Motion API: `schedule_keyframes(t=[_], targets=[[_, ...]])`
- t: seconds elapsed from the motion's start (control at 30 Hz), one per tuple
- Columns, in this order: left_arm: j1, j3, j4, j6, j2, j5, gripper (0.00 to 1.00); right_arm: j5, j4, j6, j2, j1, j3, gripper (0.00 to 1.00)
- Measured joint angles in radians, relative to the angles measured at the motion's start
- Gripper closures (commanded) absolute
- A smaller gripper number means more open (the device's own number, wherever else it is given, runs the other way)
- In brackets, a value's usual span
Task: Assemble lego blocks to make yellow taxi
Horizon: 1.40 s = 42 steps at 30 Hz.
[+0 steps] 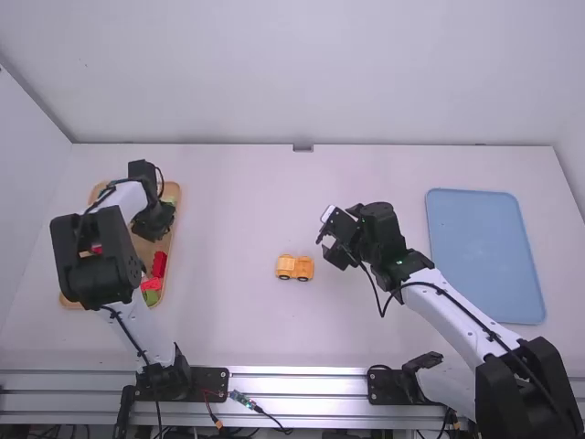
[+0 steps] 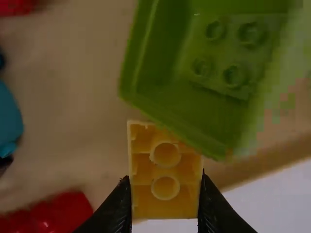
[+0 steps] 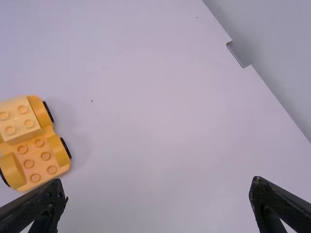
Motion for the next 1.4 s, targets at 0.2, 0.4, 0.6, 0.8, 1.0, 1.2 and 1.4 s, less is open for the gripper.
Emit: schedule_keyframes(t=[0.2,0.4,0.6,0.8,1.0,1.2,1.4], targets=[[-0.005,0.053,0.013,0.093,-0.019,0.015,0.99,-0.006,0.059,0.078,0.0,0.0,0.0,0.0],[-0.039,-0.091,0.184,0.172,-0.177,0.042,0.99,-0.077,0.114,0.174,0.0,0.0,0.0,0.0],[-0.146,-0.416,0.521,0.398,-0.495,0.267,0.99,-0.212,0.17,0.291,0.0,0.0,0.0,0.0],[-0.248,-0.681,0.794,0.627,-0.704,0.558,0.99,-0.391,0.251,0.396,0.002,-0.015,0.0,0.0],[-0.319,-0.865,0.998,0.762,-0.809,0.885,0.99,-0.71,0.441,0.513,0.116,-0.117,0.0,0.0],[-0.321,-0.879,1.061,0.842,-0.792,1.102,0.99,-1.004,0.759,0.666,0.307,-0.184,0.0,0.0],[-0.321,-0.879,1.23,0.847,-0.723,1.279,0.99,-1.179,1.073,0.838,0.455,-0.172,-0.001,0.01]])
